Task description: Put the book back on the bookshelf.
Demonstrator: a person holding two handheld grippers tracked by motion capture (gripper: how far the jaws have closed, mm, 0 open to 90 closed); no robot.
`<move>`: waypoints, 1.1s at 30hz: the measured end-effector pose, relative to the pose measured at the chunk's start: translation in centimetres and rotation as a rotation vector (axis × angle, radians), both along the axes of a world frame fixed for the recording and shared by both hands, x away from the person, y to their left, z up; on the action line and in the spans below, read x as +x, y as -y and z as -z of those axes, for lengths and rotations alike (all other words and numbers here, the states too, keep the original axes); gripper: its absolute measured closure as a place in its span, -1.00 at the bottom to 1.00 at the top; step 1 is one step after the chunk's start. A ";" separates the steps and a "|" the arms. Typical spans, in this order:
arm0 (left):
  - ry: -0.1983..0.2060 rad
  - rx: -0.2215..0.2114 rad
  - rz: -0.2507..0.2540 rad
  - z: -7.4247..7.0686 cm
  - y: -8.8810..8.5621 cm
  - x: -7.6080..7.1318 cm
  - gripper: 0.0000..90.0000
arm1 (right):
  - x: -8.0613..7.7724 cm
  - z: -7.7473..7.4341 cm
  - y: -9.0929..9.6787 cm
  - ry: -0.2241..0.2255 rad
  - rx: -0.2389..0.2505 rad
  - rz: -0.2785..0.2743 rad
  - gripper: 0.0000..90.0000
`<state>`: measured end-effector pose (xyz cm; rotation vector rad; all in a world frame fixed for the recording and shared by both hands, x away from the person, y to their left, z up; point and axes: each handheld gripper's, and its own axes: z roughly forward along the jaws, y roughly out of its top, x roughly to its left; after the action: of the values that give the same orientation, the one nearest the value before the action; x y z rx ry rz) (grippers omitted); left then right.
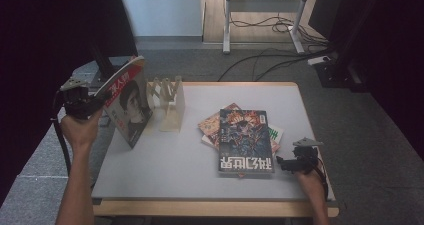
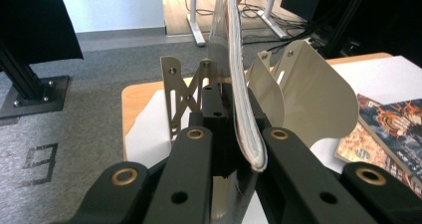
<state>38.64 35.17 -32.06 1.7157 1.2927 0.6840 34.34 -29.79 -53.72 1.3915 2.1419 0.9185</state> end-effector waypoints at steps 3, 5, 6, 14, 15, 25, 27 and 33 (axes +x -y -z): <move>0.014 -0.014 -0.002 0.1 0.3 0.4 0.93 | 0.0 0.0 0.0 0.000 0.000 0.000 -0.99; 0.023 -0.021 -0.008 0.2 0.3 0.5 0.93 | 0.0 0.0 0.0 0.000 0.000 0.000 -0.99; 0.025 -0.024 -0.010 0.2 0.3 0.6 0.93 | 0.0 0.0 0.0 0.000 0.000 0.000 -0.99; 0.027 -0.058 -0.039 1.0 -1.5 0.5 0.92 | 0.0 0.0 0.0 0.000 0.000 0.000 -0.99; 0.027 -0.062 -0.040 1.1 -1.6 0.5 0.92 | 0.0 0.0 0.0 0.000 0.000 0.000 -0.99; 0.035 -0.035 -0.041 1.2 -2.1 0.4 0.78 | 0.0 0.0 0.0 0.001 0.000 0.000 -0.99; 0.036 -0.022 -0.043 1.3 -2.1 0.3 0.67 | 0.0 0.0 0.0 0.001 -0.001 0.000 -0.99; 0.022 -0.005 -0.036 1.5 -2.3 -0.1 0.43 | 0.0 0.0 0.0 0.001 0.000 0.000 -0.99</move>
<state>38.49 37.43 -33.52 1.6799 1.3114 0.7180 34.33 -29.79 -53.72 1.3912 2.1413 0.9186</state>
